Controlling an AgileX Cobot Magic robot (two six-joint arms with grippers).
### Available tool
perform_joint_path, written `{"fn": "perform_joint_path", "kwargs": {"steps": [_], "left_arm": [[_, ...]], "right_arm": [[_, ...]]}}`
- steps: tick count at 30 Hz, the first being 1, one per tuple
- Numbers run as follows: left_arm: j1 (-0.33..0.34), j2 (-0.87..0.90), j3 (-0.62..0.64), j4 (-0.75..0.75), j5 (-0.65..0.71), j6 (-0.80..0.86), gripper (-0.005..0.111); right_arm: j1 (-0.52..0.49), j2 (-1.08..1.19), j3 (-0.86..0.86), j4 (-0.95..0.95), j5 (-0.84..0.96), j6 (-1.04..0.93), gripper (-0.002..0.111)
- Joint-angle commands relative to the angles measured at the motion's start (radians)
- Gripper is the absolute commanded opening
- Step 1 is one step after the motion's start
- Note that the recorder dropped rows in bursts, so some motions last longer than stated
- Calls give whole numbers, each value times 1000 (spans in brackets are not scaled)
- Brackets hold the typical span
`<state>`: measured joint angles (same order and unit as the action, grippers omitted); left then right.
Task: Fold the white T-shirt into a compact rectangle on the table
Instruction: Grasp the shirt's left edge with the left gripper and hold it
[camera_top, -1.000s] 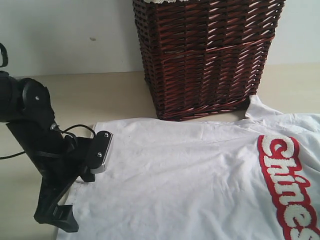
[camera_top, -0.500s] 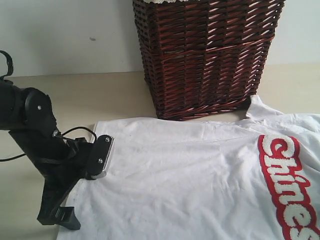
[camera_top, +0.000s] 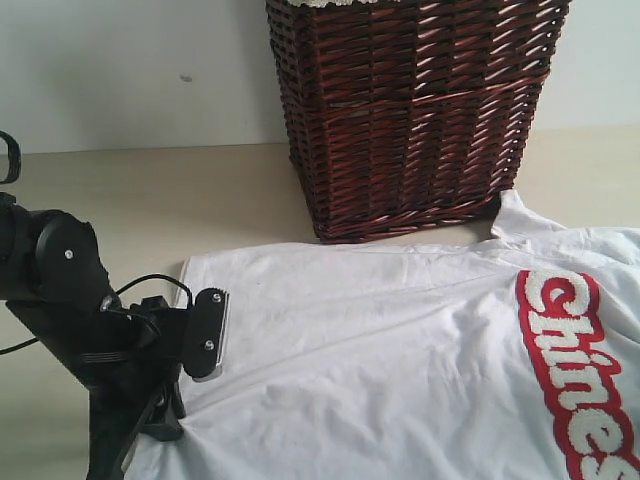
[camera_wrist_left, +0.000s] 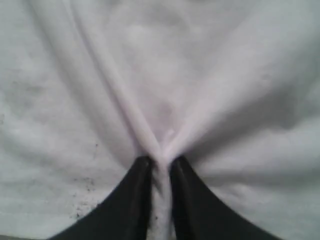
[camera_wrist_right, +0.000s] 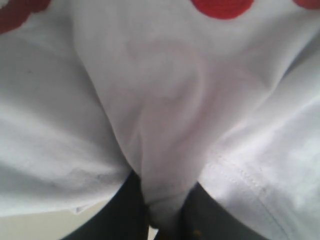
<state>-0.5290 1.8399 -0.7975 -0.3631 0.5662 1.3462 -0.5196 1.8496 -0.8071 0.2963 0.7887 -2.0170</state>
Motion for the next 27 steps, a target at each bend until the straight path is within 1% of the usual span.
{"fn": "perform_joint_path", "kwargs": {"steps": [1,2,3,4,5,6,12,16,22,27], "left_arm": [[-10,45,41,15,0,-26,45],[-10,21,41,15,28,-28,64],[-10,2,41,15,32,-47,79],[-10,-13,41,13,25,-50,91],[-10,-25,41,13,11,-50,100],[-10,-35,41,15,4,-50,103],[-8,-79,41,37,27,-36,104],[-8,-38,41,41,24,65,104],[-8,36,41,44,-28,92,104],[-8,56,41,45,-35,143,102]], "right_arm": [[-4,50,23,-87,-77,4,0],[-4,50,23,-87,-77,4,0],[-4,50,23,-87,-77,4,0],[-4,50,23,-87,-77,4,0],[-4,50,23,-87,-77,4,0],[-4,50,23,-87,-77,4,0],[-4,50,23,-85,-77,4,0],[-4,50,23,-85,-77,4,0],[-4,50,23,-85,-77,4,0],[-4,50,23,-87,-77,4,0]]}}
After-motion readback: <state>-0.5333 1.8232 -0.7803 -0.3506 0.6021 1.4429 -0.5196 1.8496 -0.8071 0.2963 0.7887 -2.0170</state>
